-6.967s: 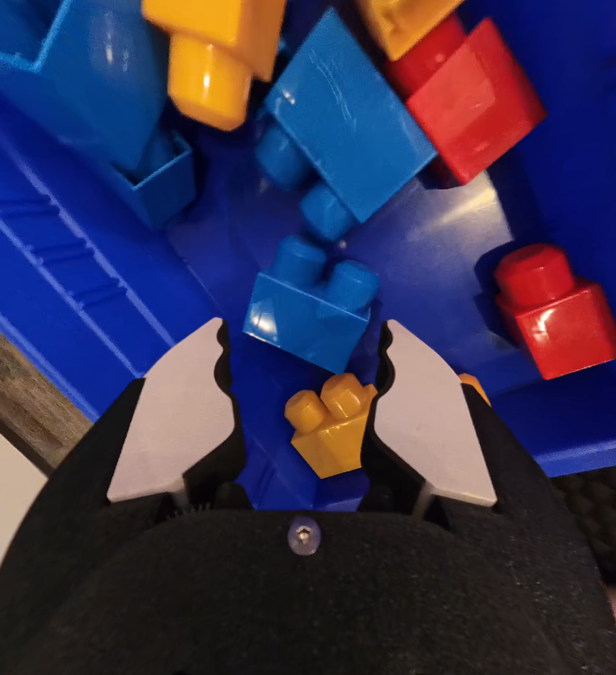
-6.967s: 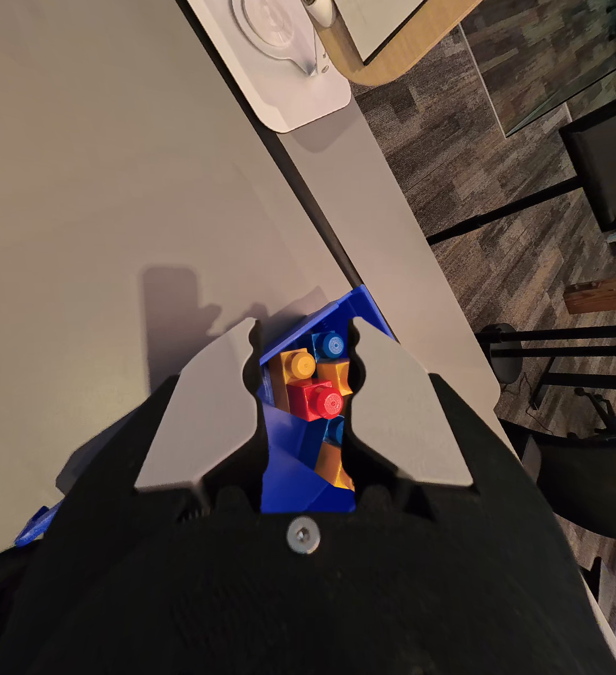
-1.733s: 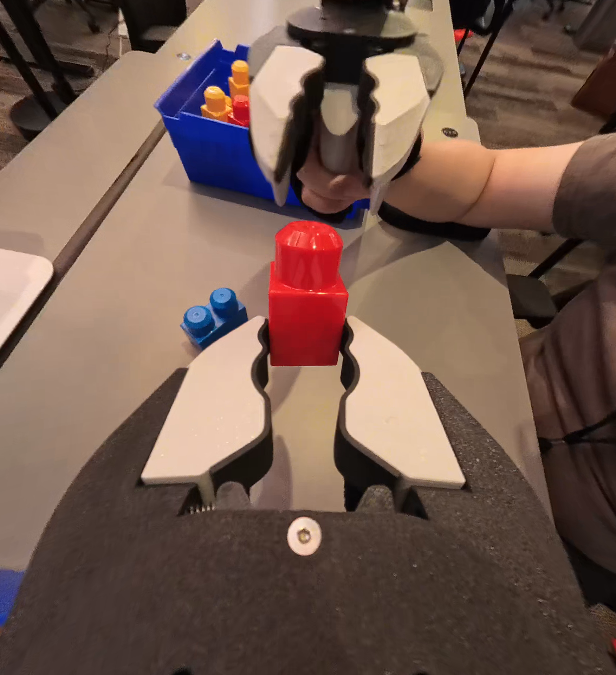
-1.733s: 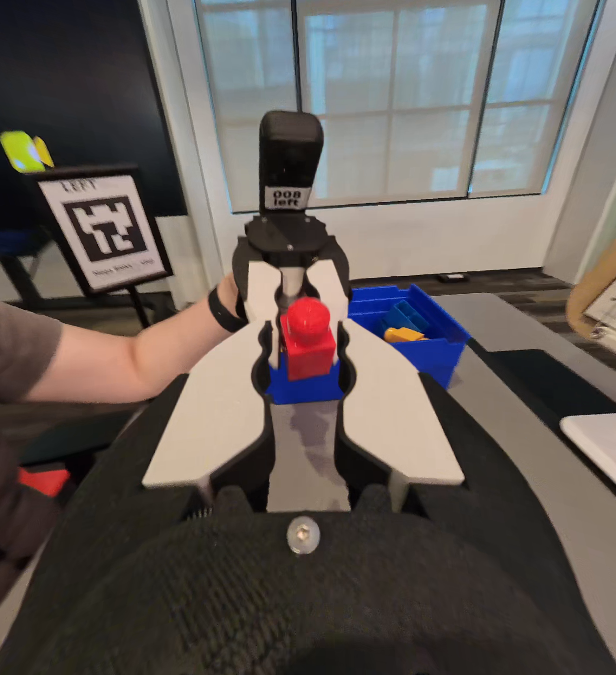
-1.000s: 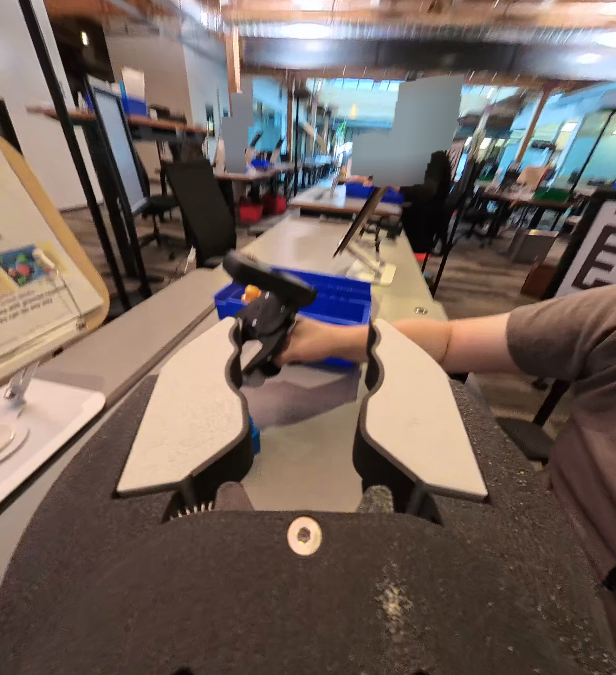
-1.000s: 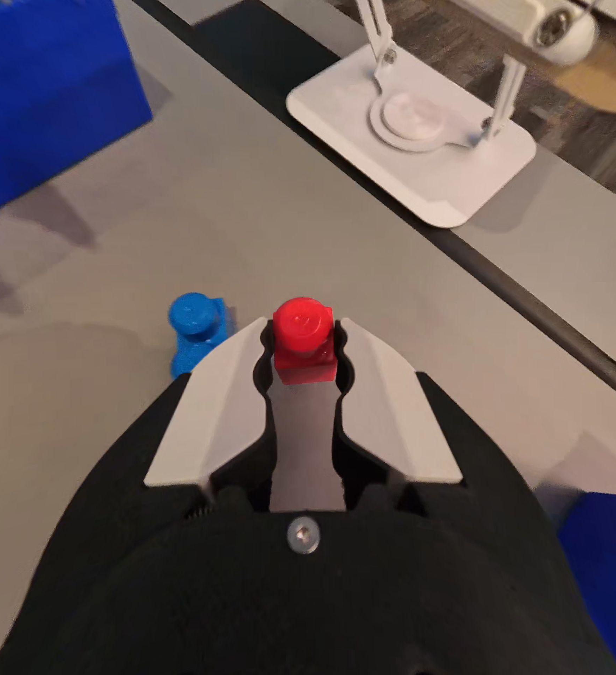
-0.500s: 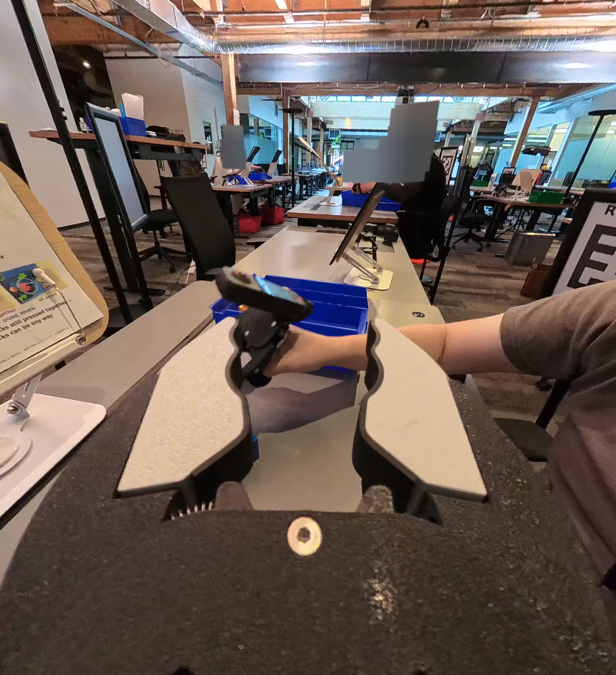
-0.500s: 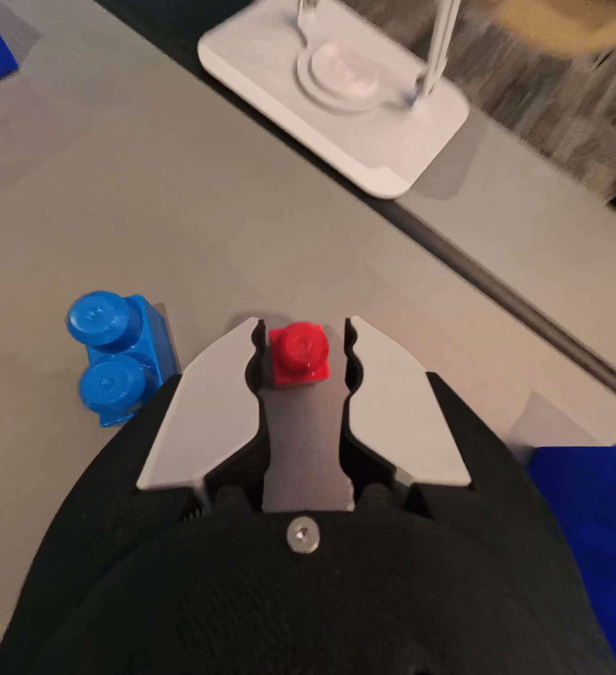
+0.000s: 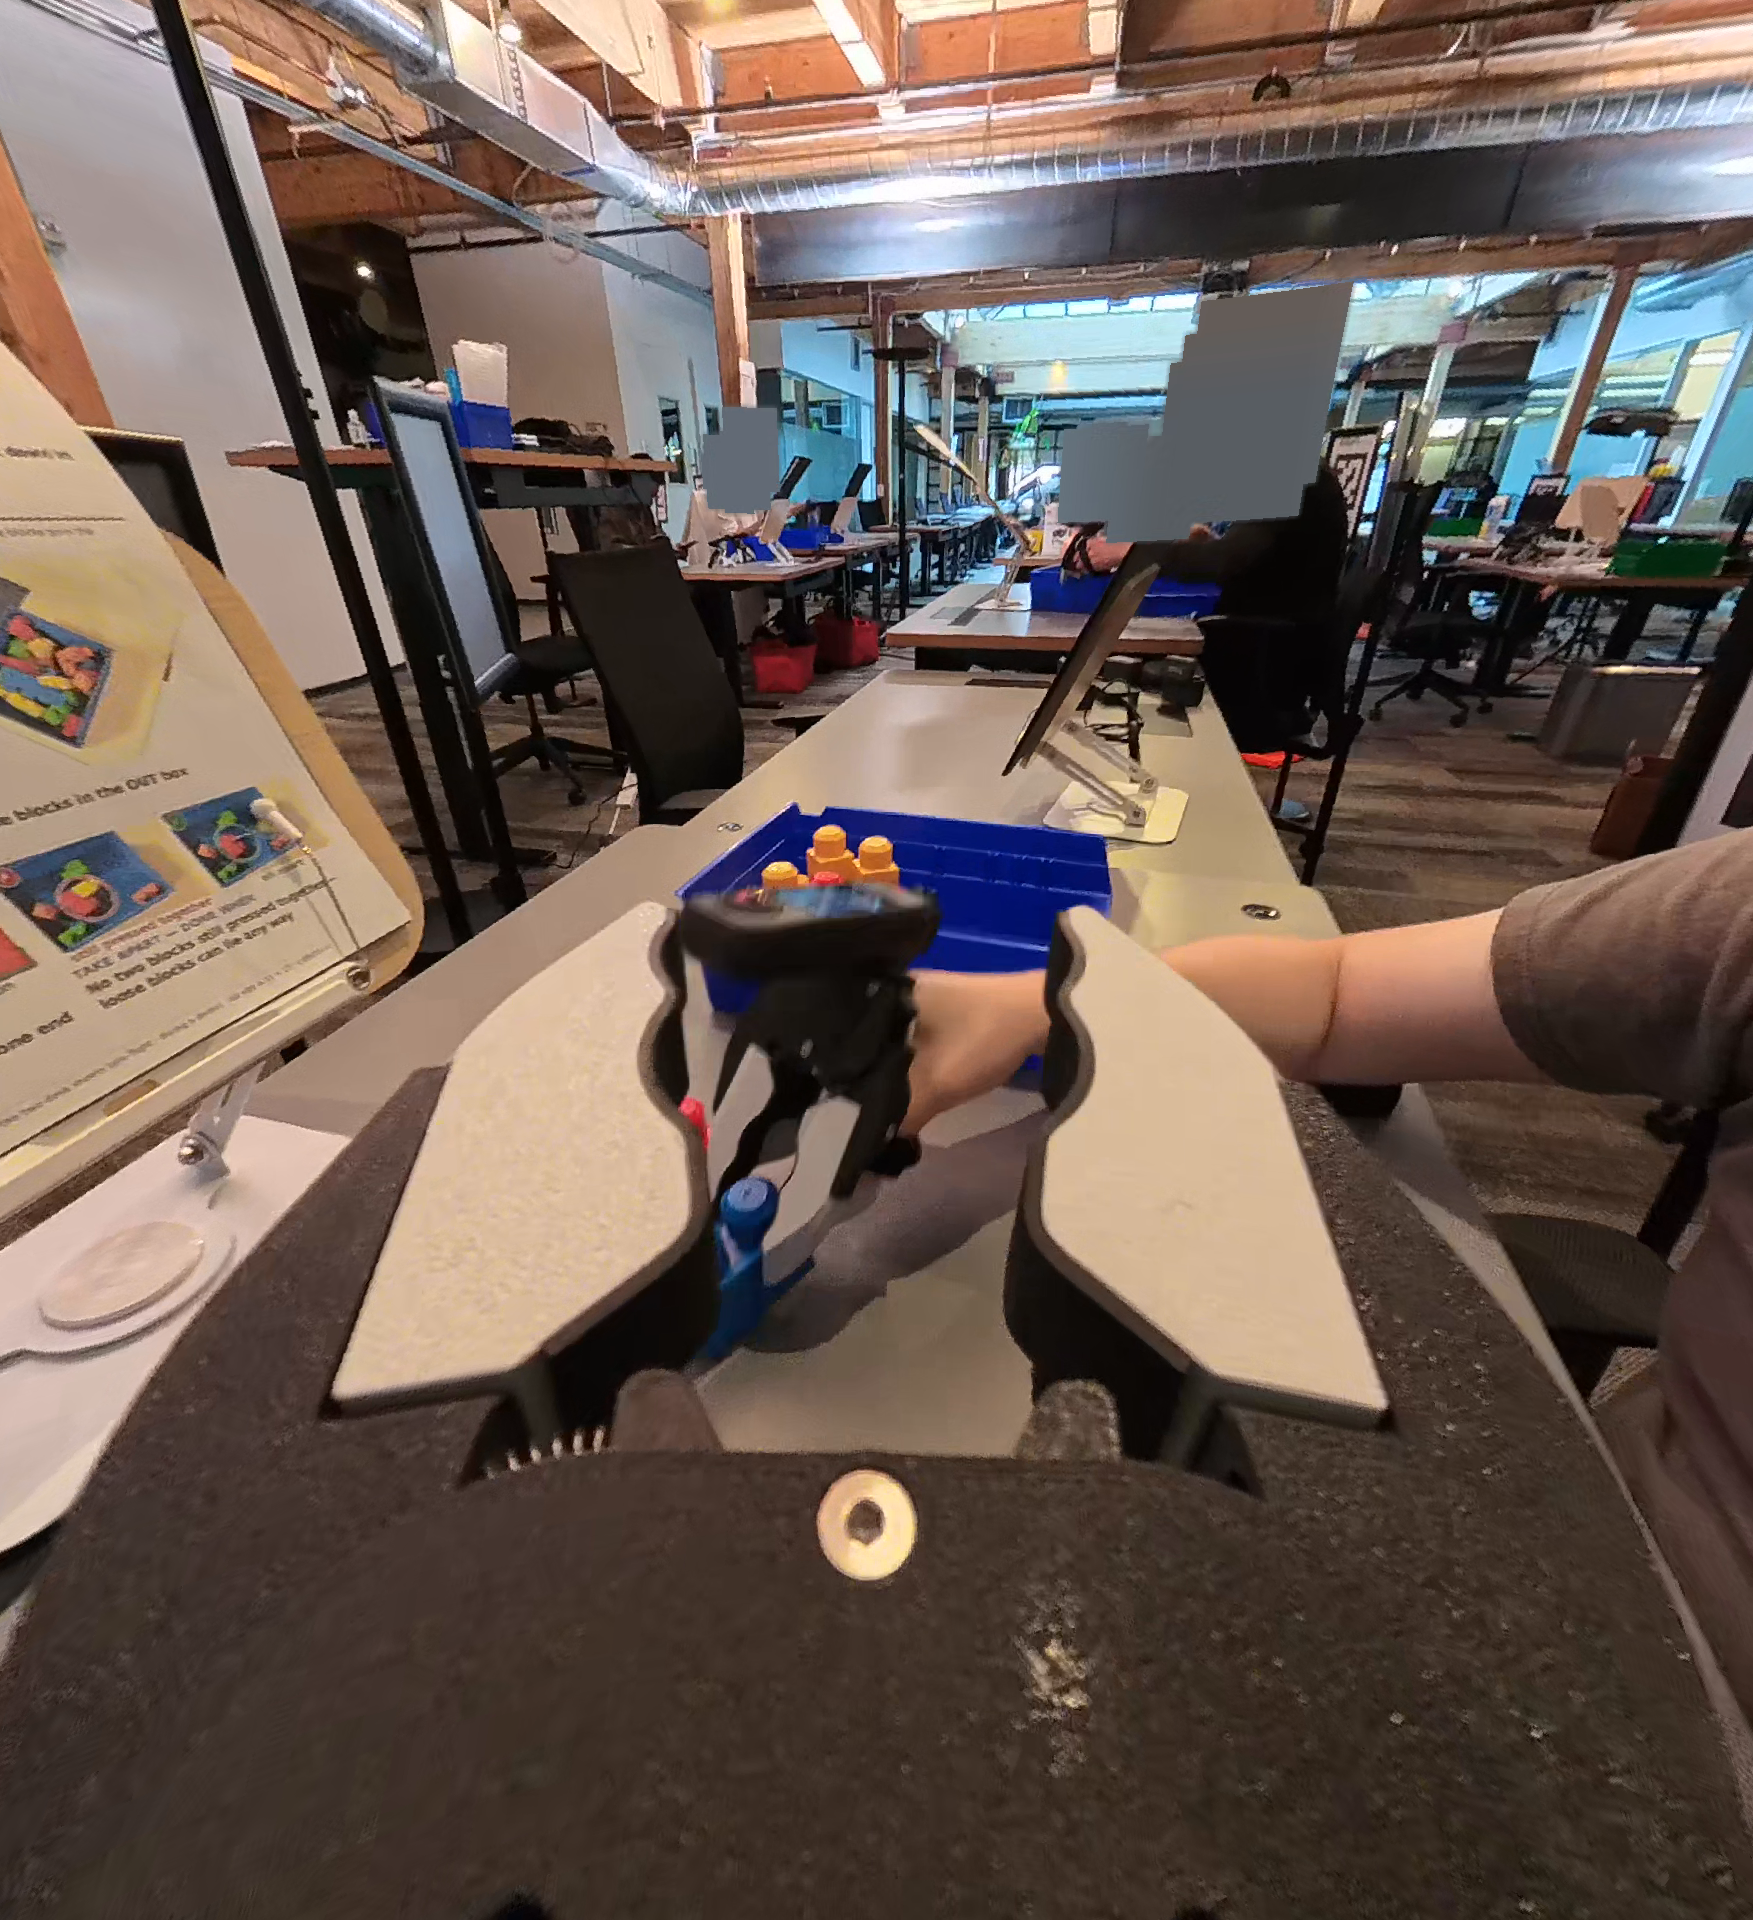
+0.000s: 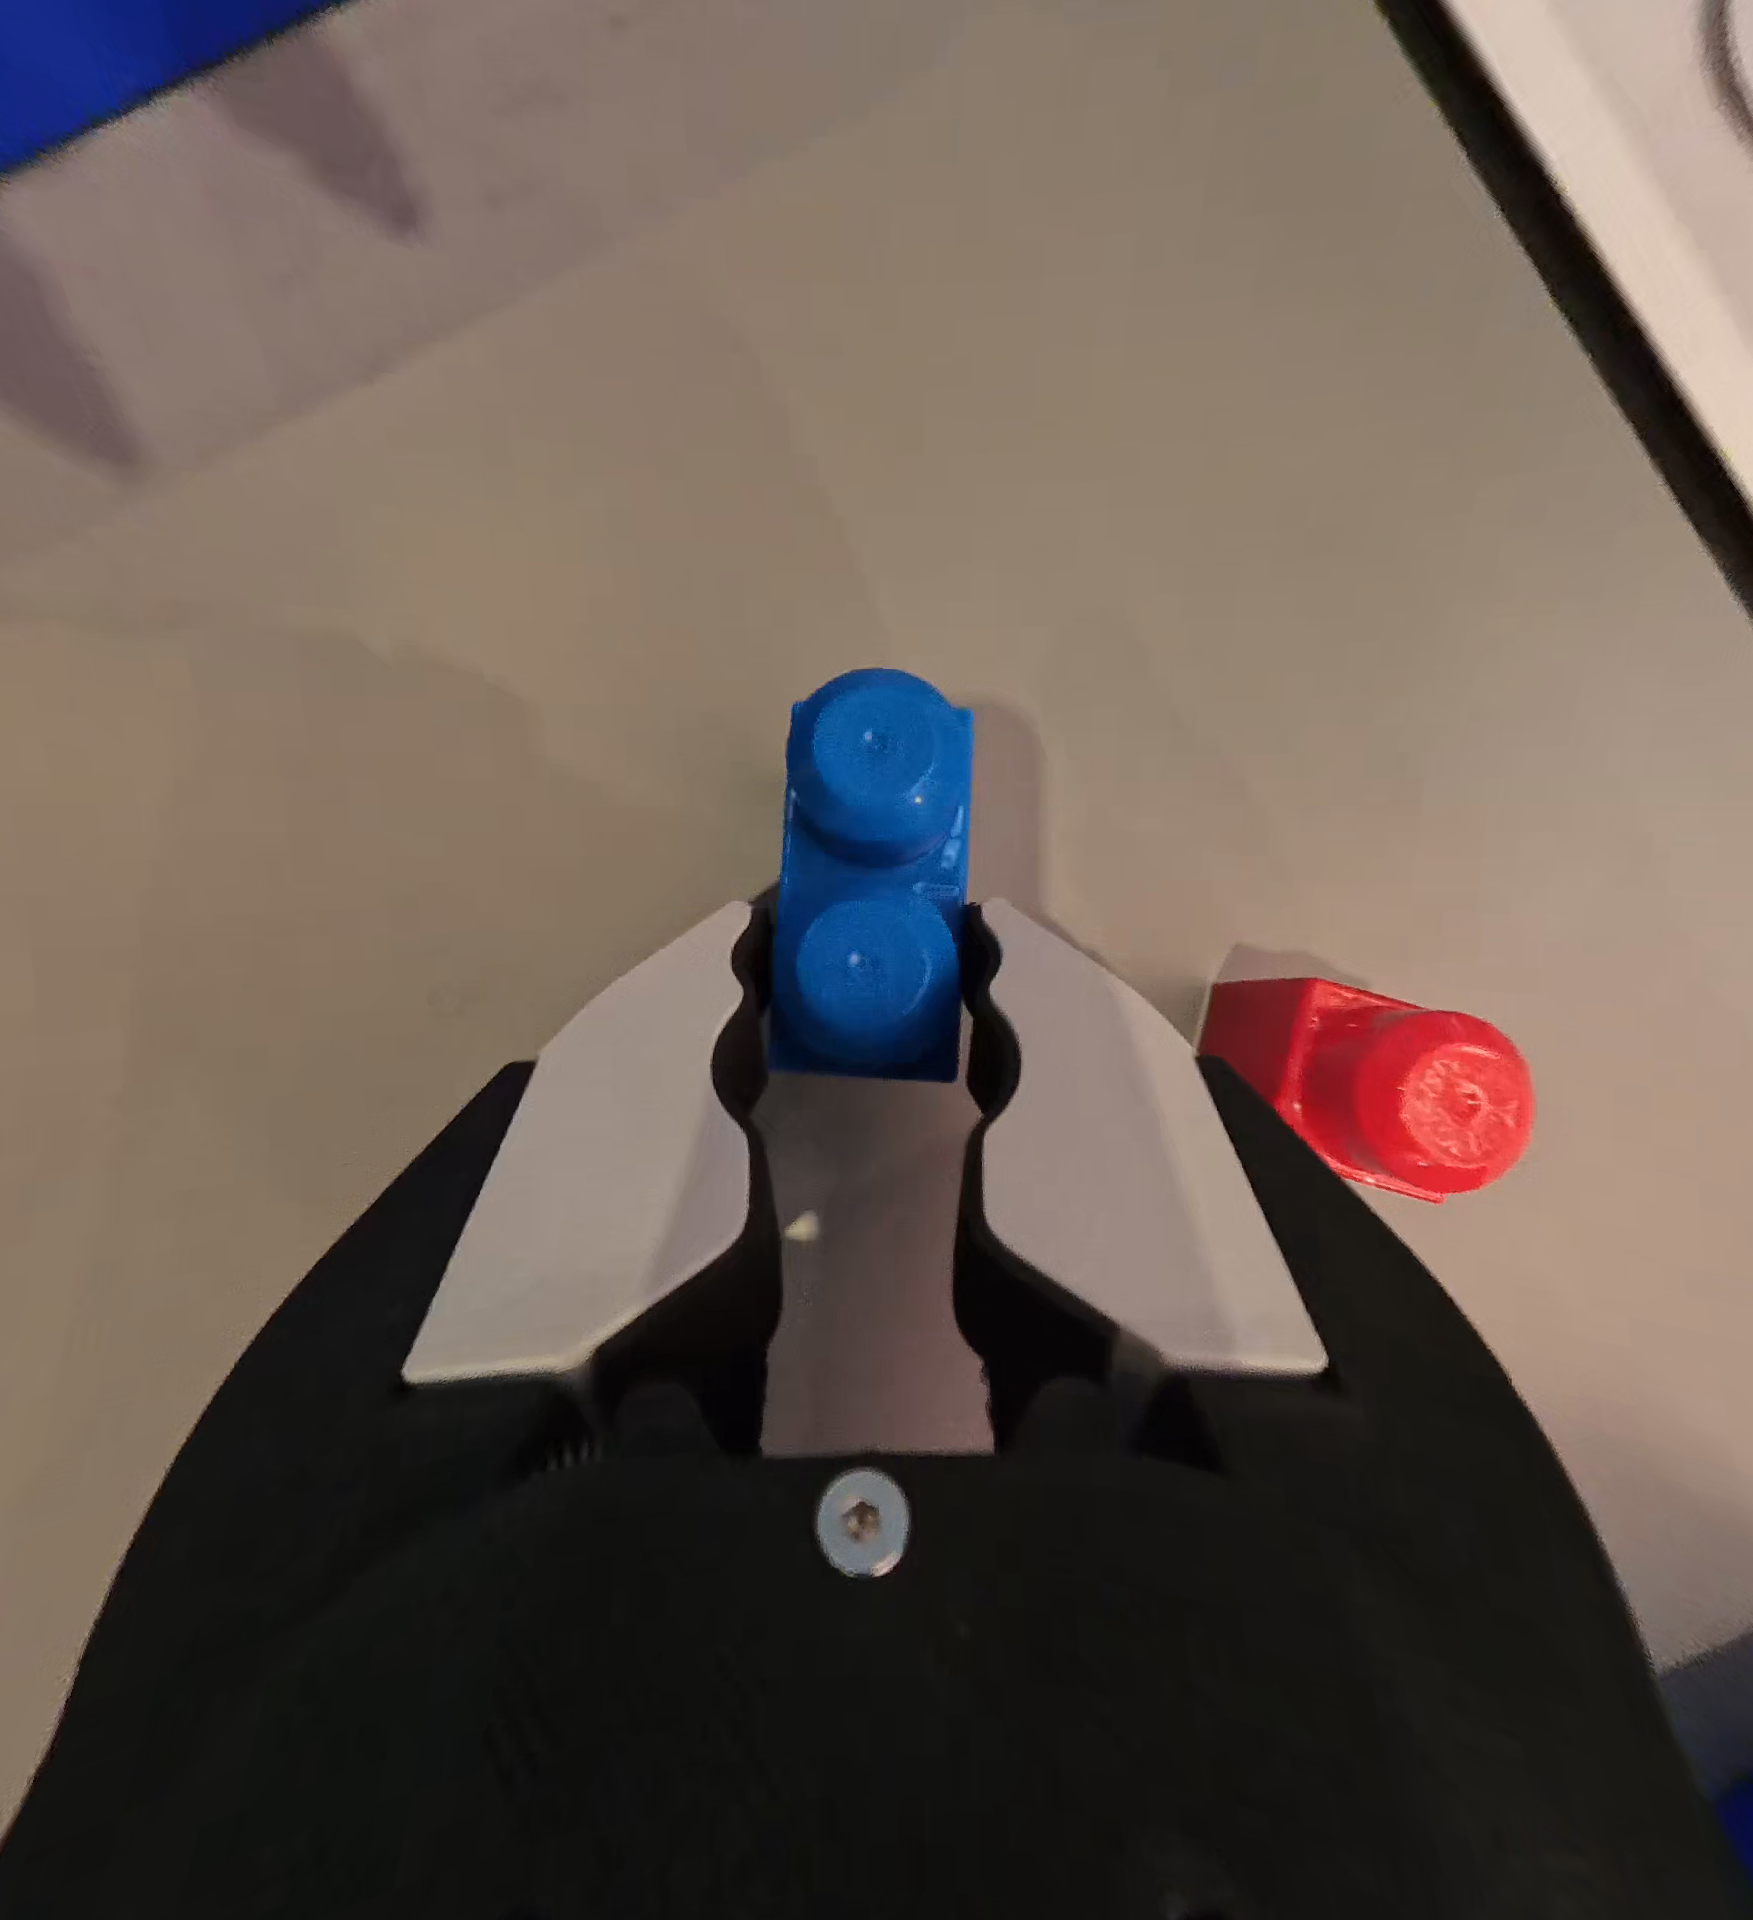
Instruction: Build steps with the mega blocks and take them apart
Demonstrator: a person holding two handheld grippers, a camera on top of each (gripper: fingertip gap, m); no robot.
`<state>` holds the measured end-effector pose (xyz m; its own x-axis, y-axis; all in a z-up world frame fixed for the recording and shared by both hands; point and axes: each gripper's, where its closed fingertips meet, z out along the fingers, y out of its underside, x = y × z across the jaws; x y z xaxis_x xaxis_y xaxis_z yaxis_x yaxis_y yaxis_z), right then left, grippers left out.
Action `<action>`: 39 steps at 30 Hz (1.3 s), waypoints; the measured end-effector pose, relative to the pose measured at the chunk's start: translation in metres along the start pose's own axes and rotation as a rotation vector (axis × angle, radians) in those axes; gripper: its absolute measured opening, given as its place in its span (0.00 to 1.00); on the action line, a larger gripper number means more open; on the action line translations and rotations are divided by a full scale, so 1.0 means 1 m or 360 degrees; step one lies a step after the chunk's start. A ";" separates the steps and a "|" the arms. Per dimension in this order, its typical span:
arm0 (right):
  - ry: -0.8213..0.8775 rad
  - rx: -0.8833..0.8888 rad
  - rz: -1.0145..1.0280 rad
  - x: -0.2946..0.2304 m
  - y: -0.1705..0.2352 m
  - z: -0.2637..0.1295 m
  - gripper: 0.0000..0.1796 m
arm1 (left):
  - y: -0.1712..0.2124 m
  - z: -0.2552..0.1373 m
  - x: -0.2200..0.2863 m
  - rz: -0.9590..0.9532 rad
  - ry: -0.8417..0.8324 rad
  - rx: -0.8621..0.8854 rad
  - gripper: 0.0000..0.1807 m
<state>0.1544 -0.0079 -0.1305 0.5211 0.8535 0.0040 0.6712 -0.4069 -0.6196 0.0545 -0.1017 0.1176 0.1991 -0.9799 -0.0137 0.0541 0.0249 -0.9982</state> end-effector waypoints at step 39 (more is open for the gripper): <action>-0.0788 0.1067 -0.0544 -0.102 -0.090 -0.157 0.20 | 0.070 0.058 0.020 0.0133 0.0088 -0.0430 0.25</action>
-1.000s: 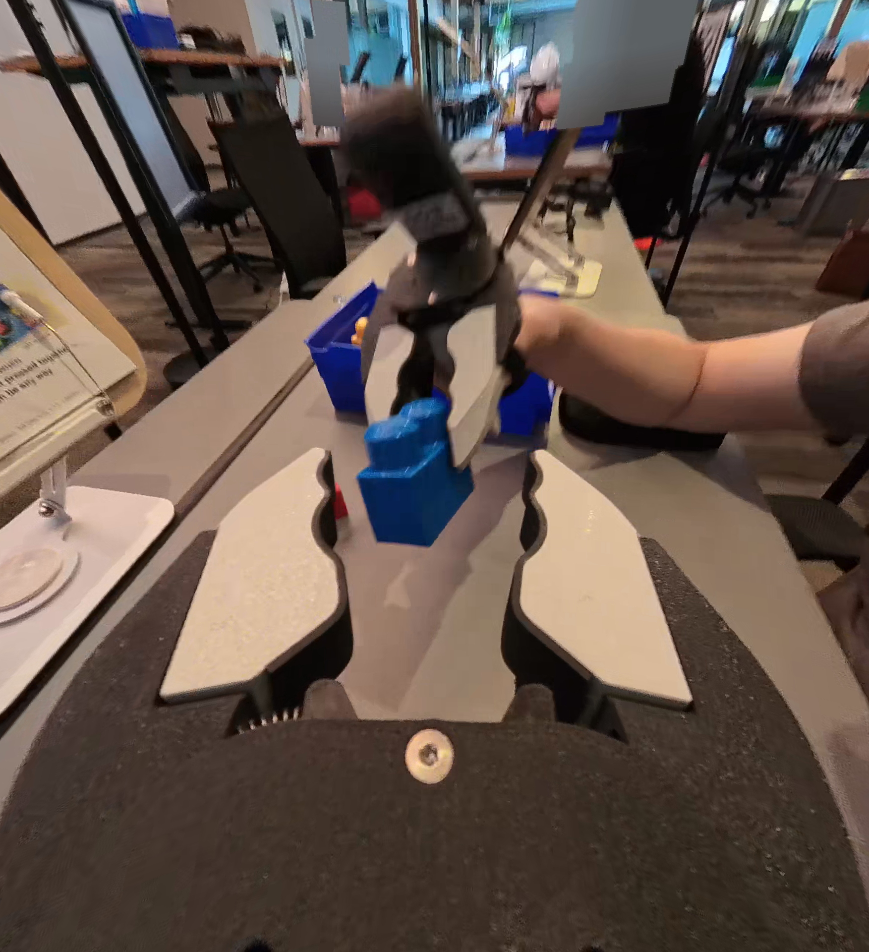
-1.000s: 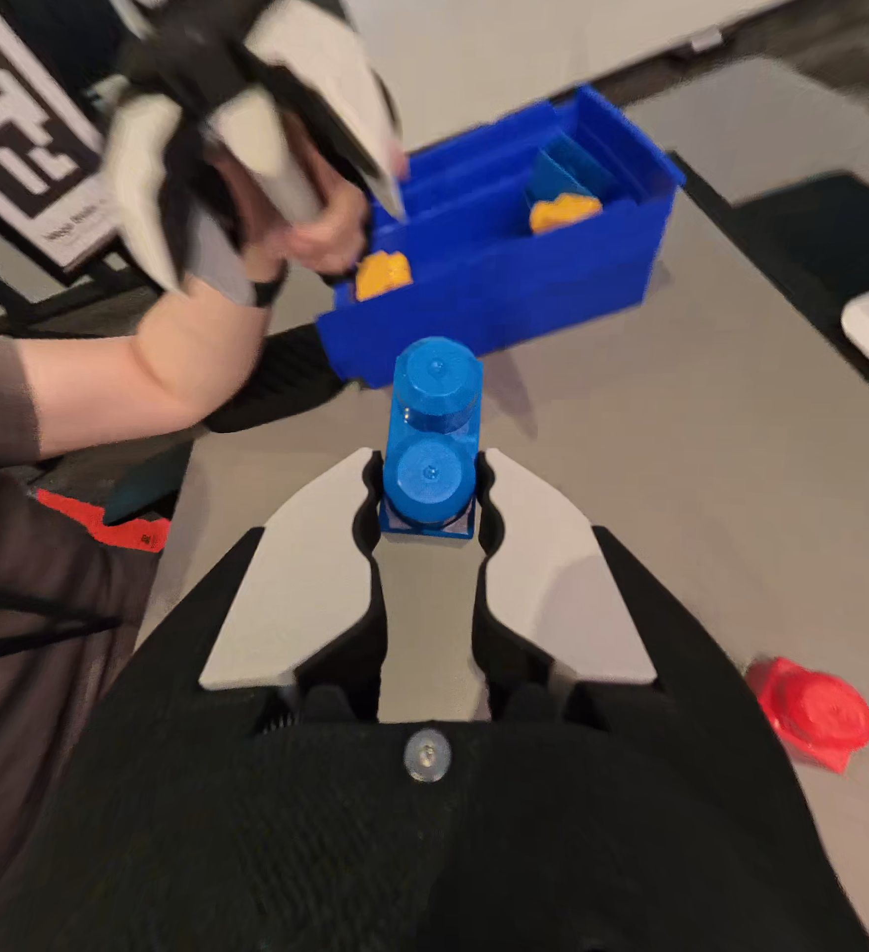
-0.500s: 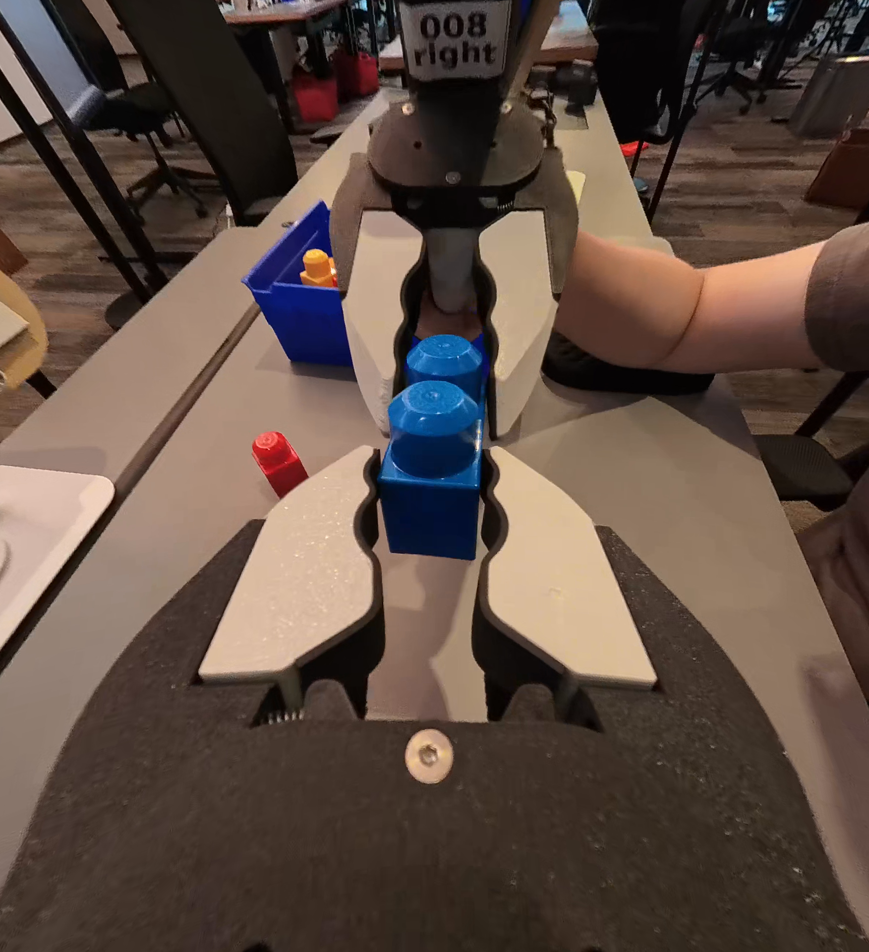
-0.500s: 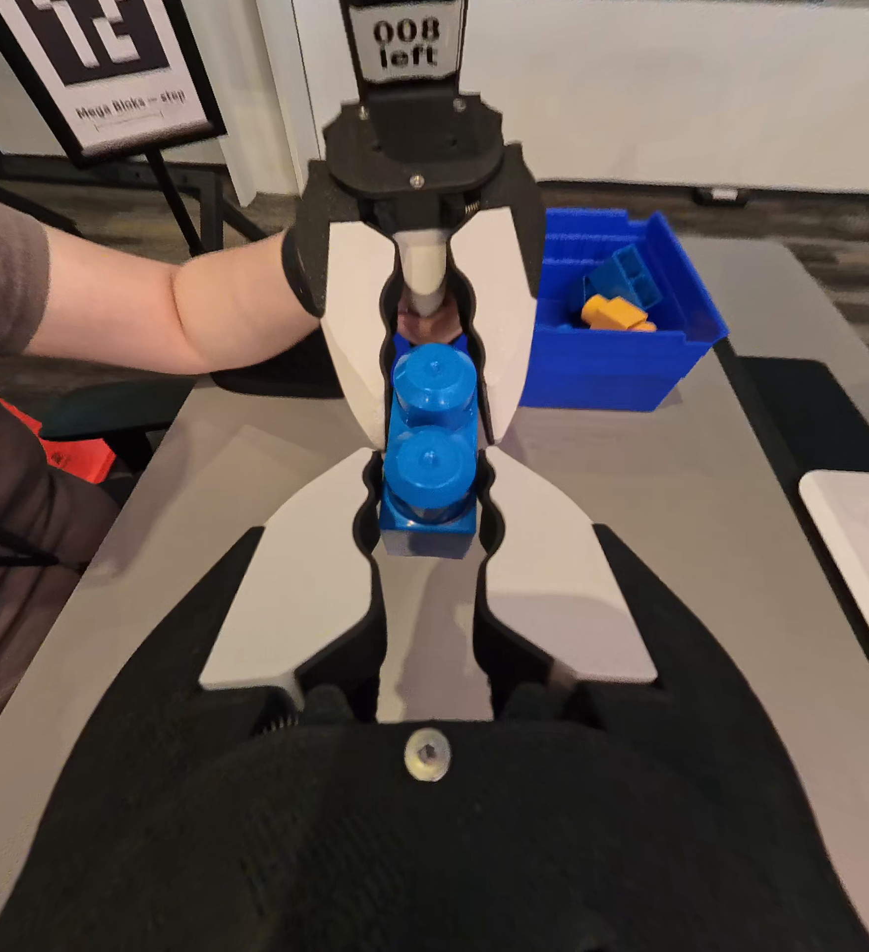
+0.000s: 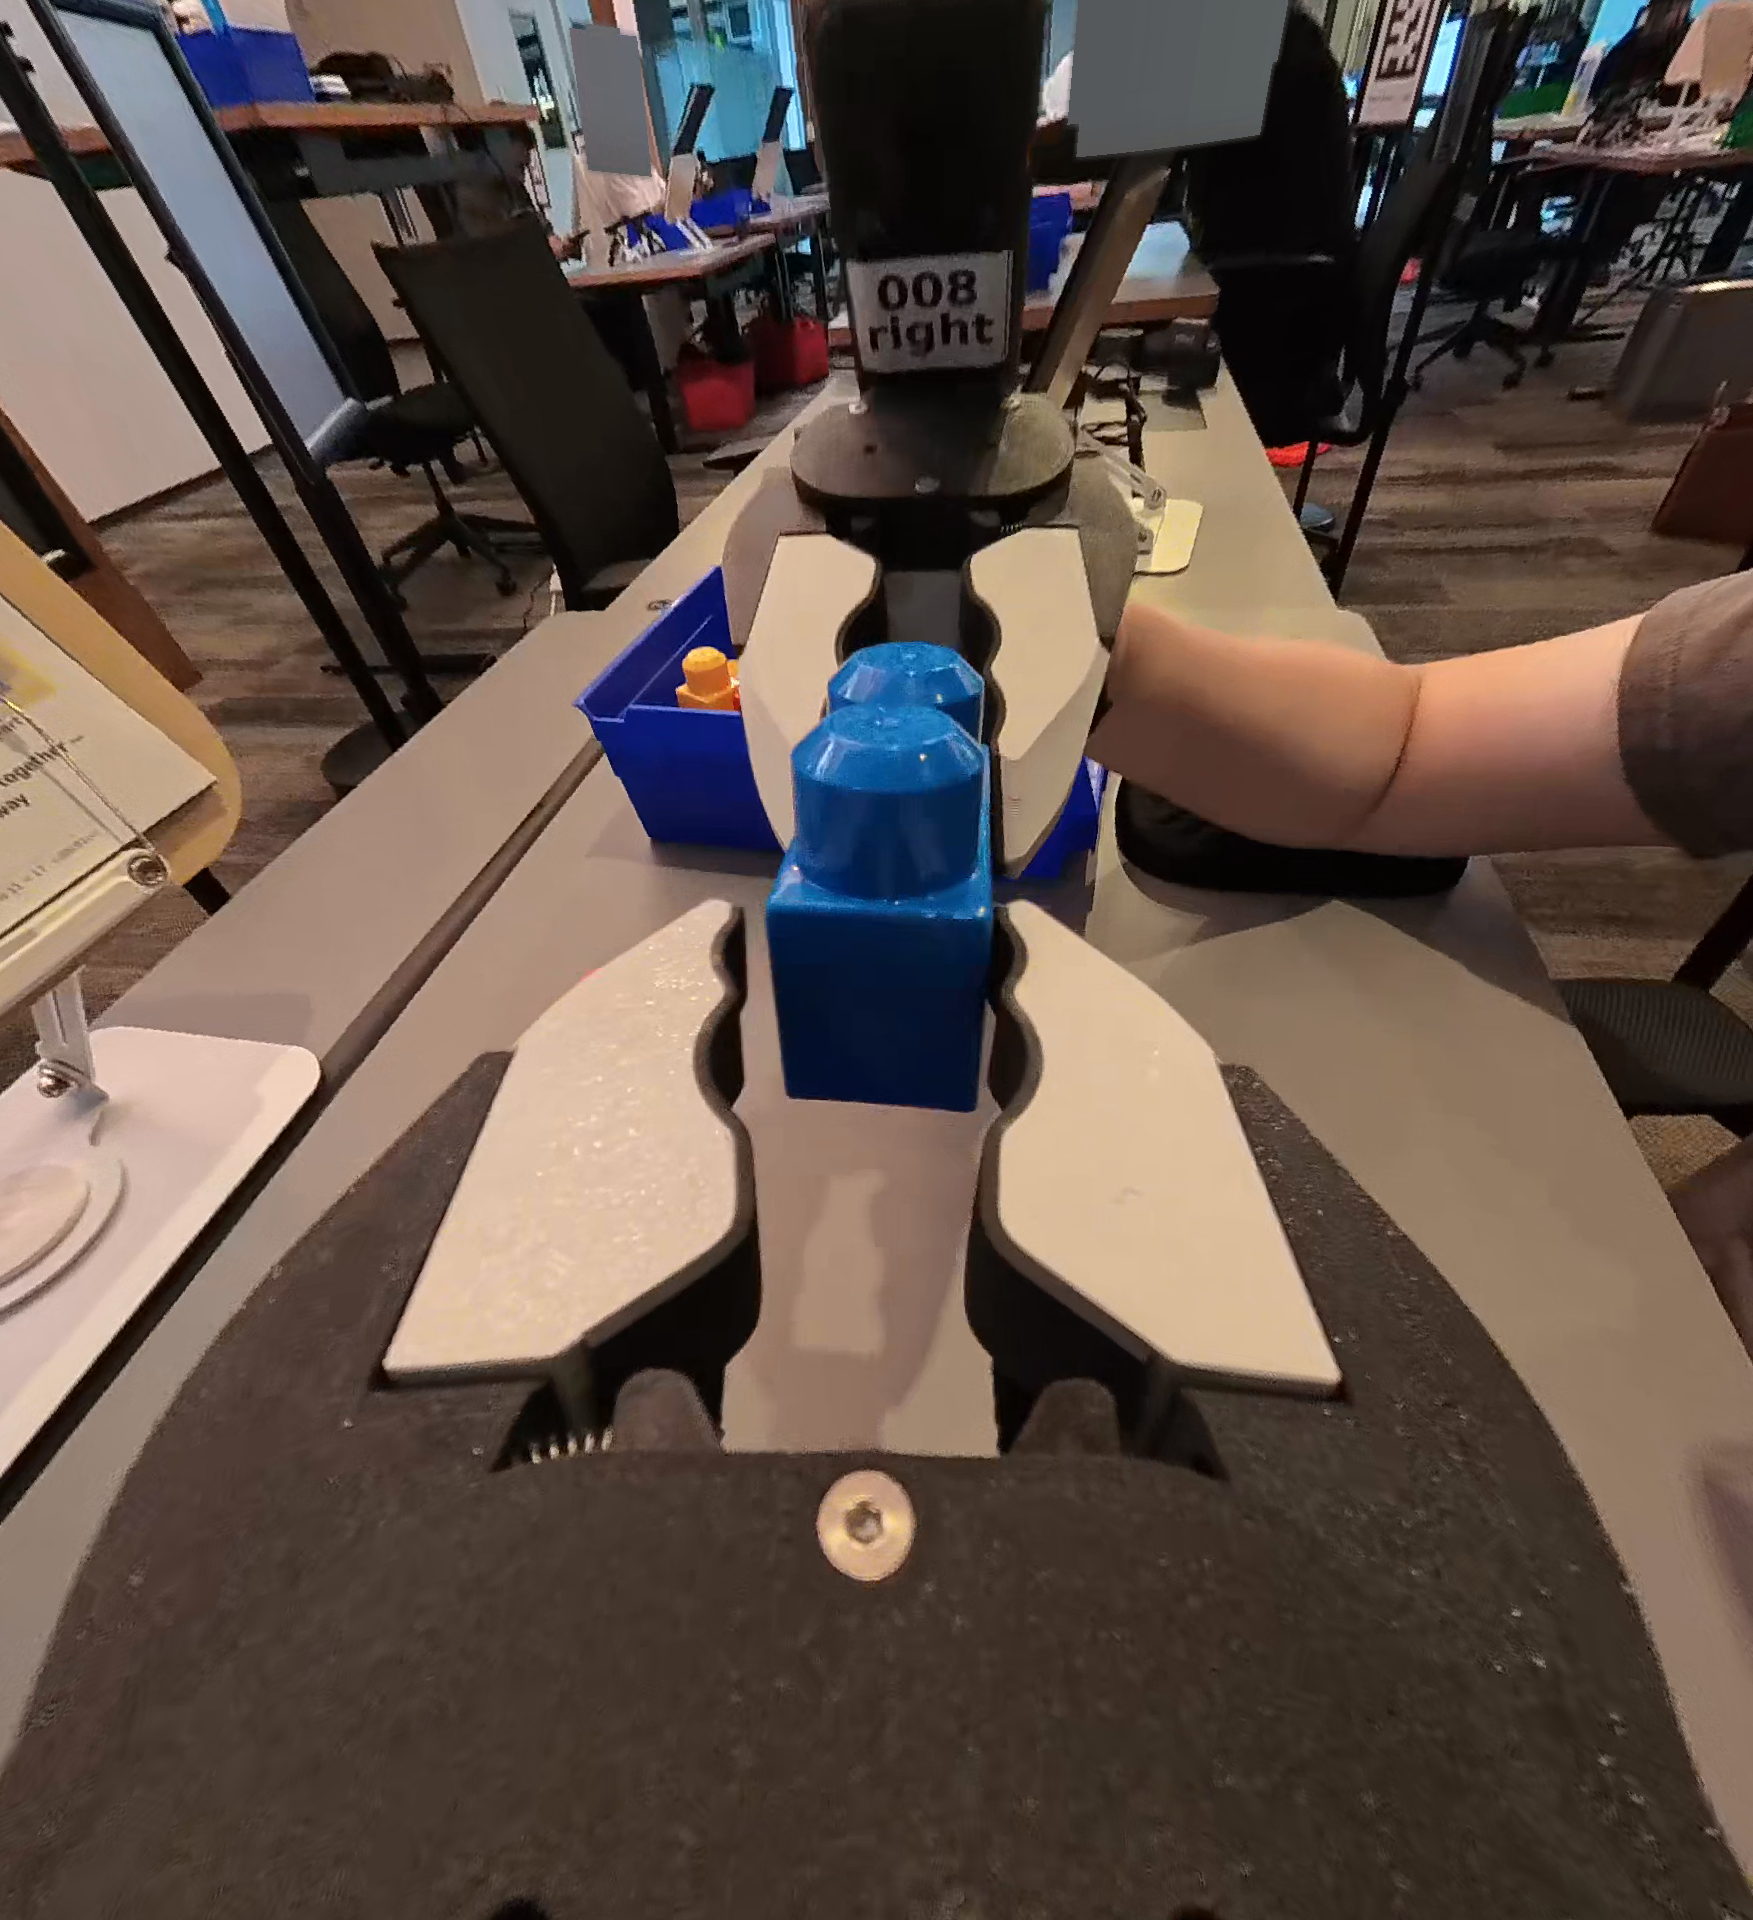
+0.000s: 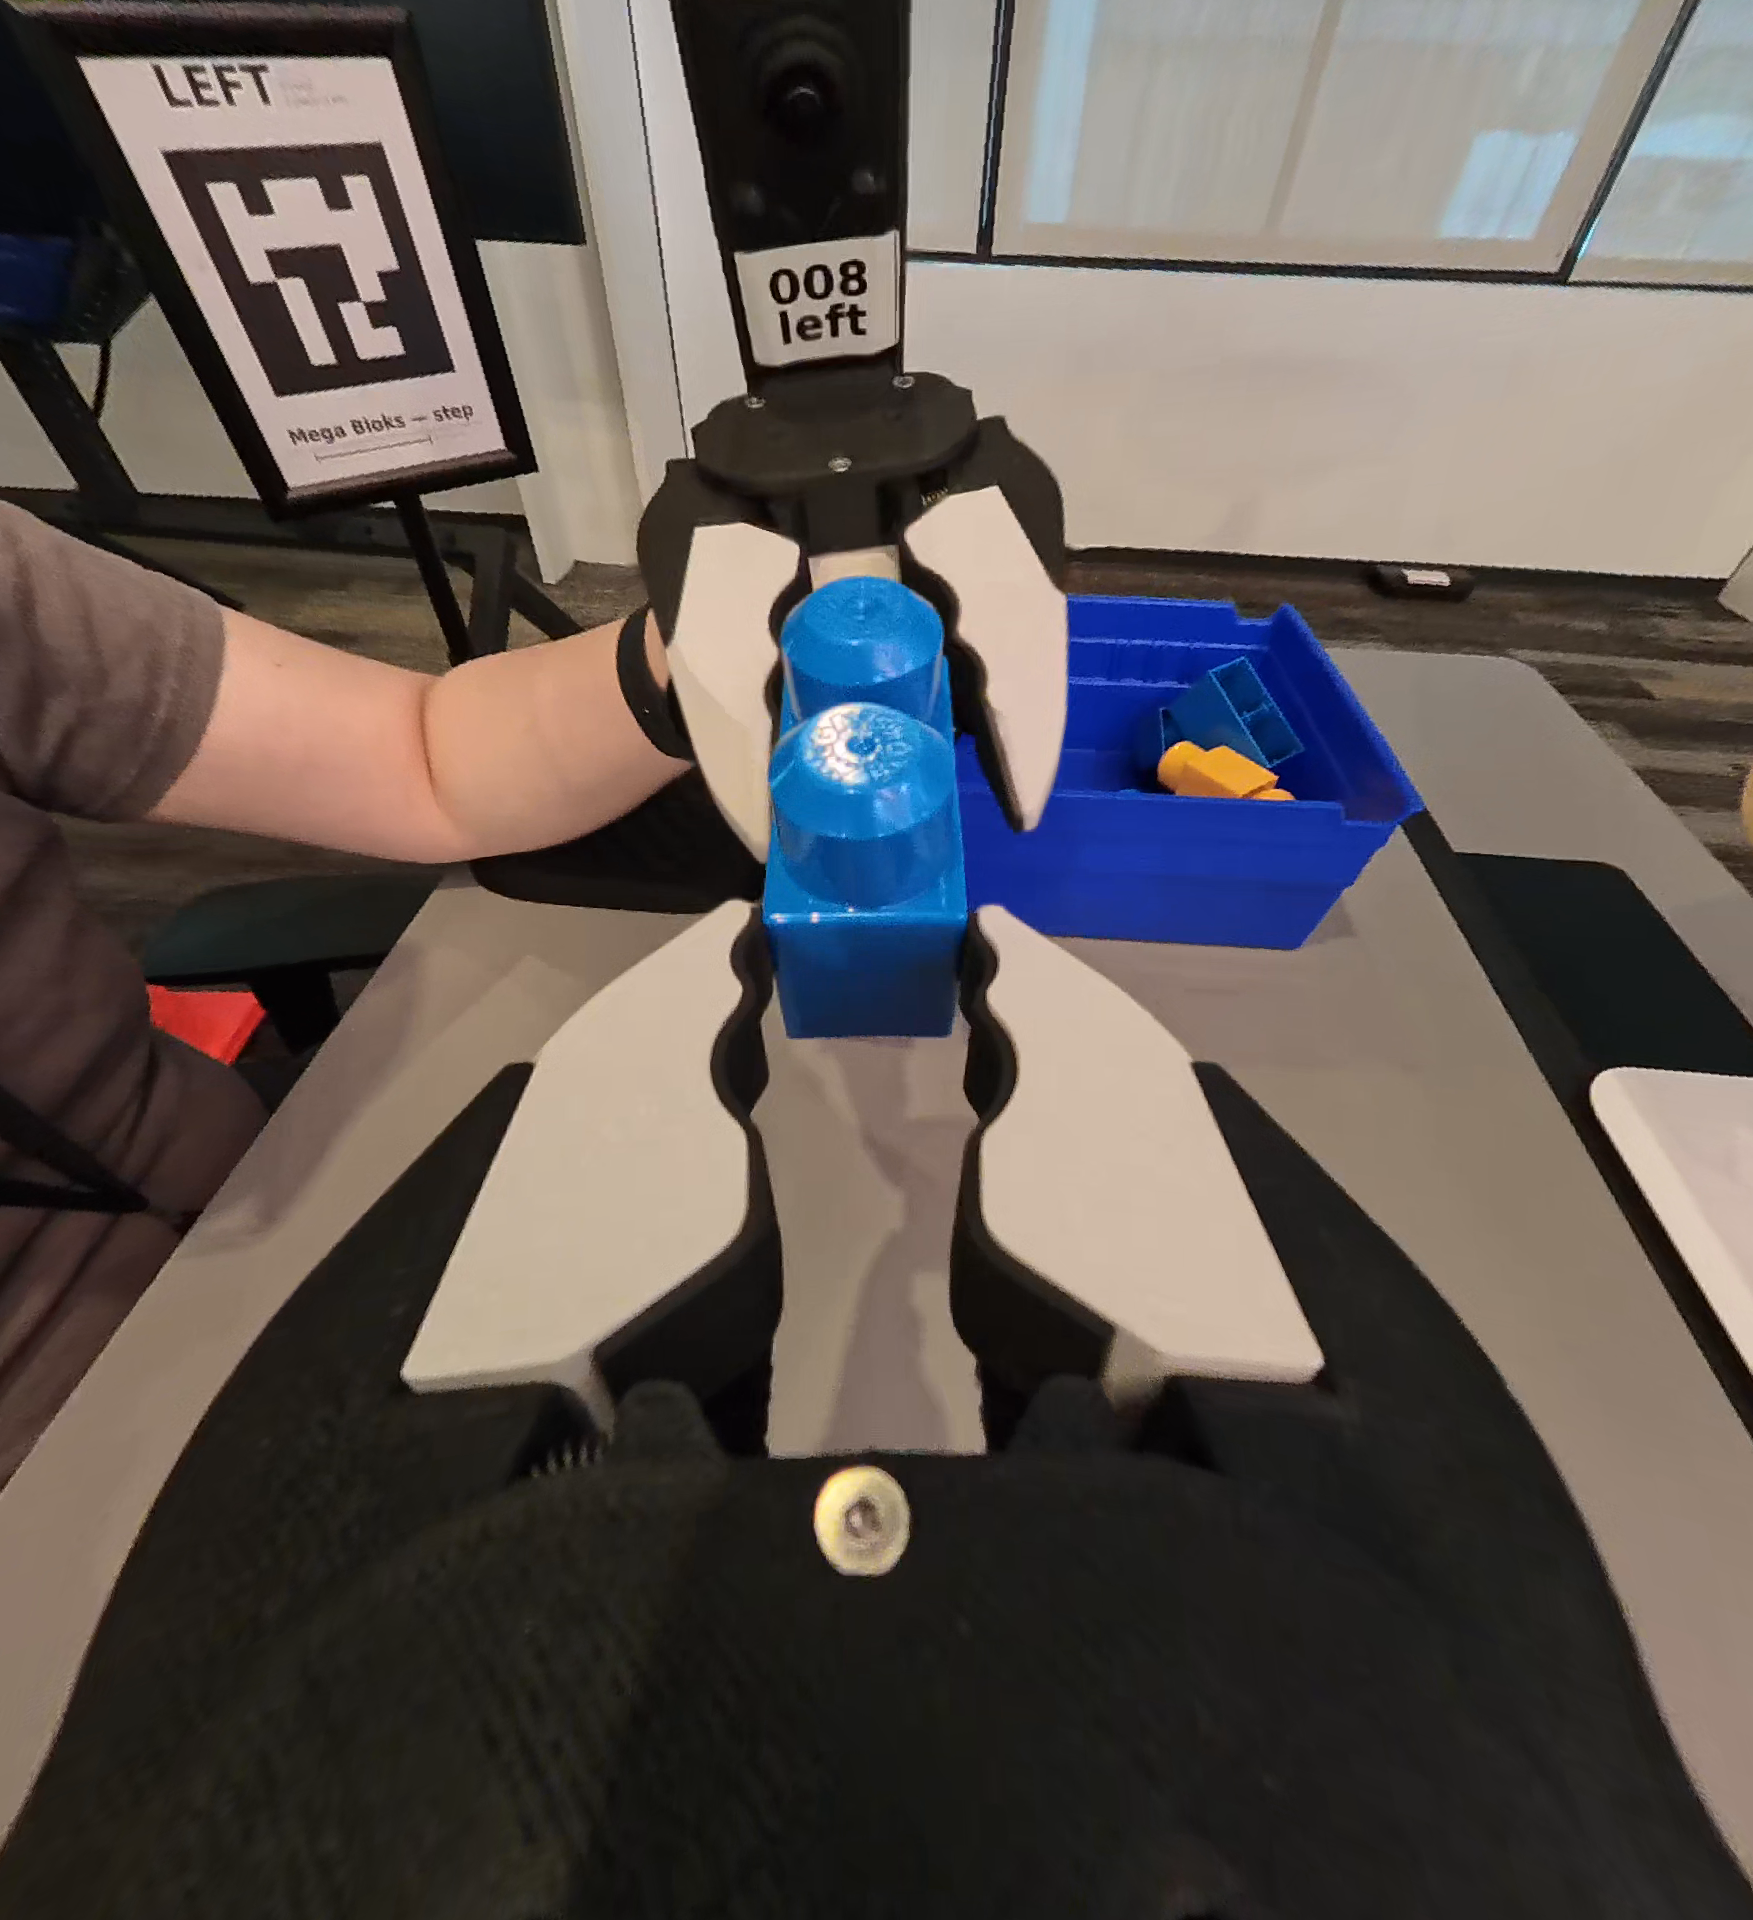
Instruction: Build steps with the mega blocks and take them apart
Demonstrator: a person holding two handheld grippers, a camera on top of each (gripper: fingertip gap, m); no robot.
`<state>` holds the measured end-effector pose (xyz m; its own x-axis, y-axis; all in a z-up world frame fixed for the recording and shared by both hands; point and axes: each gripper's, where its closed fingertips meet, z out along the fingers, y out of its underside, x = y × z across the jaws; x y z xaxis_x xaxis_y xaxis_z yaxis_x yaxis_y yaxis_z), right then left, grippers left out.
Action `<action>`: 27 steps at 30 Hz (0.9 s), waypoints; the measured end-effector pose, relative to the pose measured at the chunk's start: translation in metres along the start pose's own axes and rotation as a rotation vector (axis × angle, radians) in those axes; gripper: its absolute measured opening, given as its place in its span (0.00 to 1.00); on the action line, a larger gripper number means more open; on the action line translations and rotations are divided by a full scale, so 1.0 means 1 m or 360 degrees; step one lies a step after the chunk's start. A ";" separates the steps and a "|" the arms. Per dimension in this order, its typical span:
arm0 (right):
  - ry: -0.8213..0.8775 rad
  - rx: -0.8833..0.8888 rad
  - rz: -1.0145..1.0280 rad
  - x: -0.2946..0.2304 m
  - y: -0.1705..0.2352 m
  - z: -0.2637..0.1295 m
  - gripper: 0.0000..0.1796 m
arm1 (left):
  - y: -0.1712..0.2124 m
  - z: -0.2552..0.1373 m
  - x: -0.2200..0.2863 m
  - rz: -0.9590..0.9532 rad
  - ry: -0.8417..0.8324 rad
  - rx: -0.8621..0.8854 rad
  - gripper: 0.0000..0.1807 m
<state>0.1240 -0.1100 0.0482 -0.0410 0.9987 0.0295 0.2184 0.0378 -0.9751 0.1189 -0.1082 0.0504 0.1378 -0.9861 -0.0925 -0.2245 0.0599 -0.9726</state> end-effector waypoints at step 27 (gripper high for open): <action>-0.0028 -0.0021 -0.0087 -0.006 0.001 0.002 0.20 | 0.000 0.009 0.012 0.0009 0.0068 -0.0001 0.22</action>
<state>0.1229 -0.1155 0.0464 -0.0704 0.9944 0.0787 0.2283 0.0928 -0.9692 0.1288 -0.1183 0.0478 0.0954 -0.9915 -0.0889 -0.2260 0.0654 -0.9719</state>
